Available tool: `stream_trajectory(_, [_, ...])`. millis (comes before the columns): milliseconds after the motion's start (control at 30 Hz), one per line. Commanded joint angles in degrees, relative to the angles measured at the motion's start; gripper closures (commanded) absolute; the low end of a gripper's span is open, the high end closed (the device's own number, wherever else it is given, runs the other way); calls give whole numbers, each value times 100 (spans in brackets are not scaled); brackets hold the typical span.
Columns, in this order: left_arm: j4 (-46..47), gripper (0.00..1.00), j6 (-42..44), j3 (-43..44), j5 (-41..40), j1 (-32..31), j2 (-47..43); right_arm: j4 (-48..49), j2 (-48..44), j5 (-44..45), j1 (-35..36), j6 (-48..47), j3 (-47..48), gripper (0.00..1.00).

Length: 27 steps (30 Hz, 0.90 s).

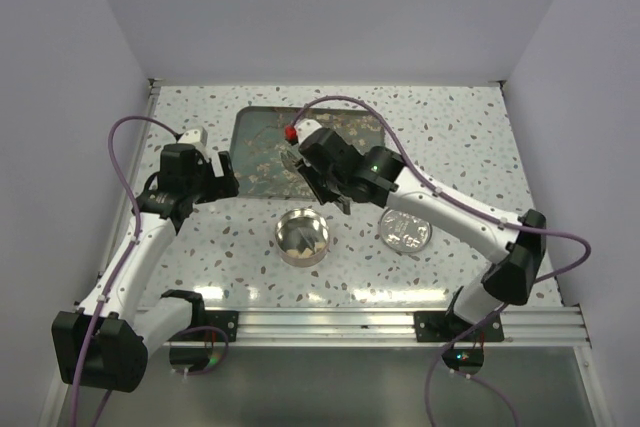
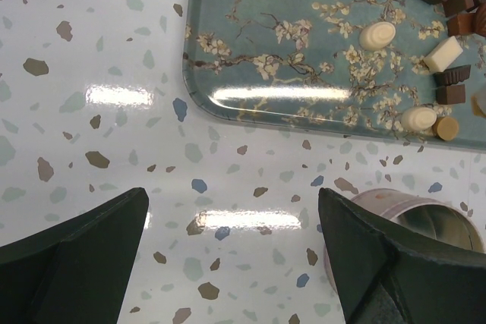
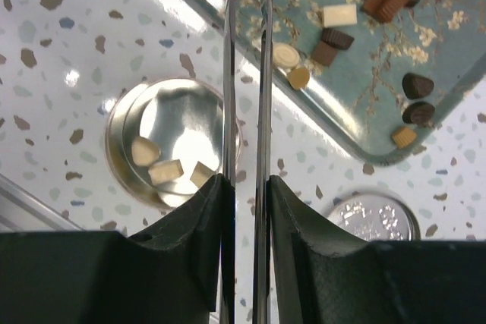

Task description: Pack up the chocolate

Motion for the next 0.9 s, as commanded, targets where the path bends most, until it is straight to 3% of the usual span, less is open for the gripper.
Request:
stream_trajectory(0, [186,0,46,21,25,42,-5,-423,-721,197,119,173,-537,69])
stream_trajectory(300, [221,0,28,30,-10,42,30,-995,-2066,153,716,981,-1602,69])
stream_trajectory(533, [204,0,55,91,25,33,83,-969,-2173,135,1253,1413,-1779,69])
stream_trajectory(867, [116,0,125,179,25,42,65,-714,-2164,109,1297,1554,-1815,61])
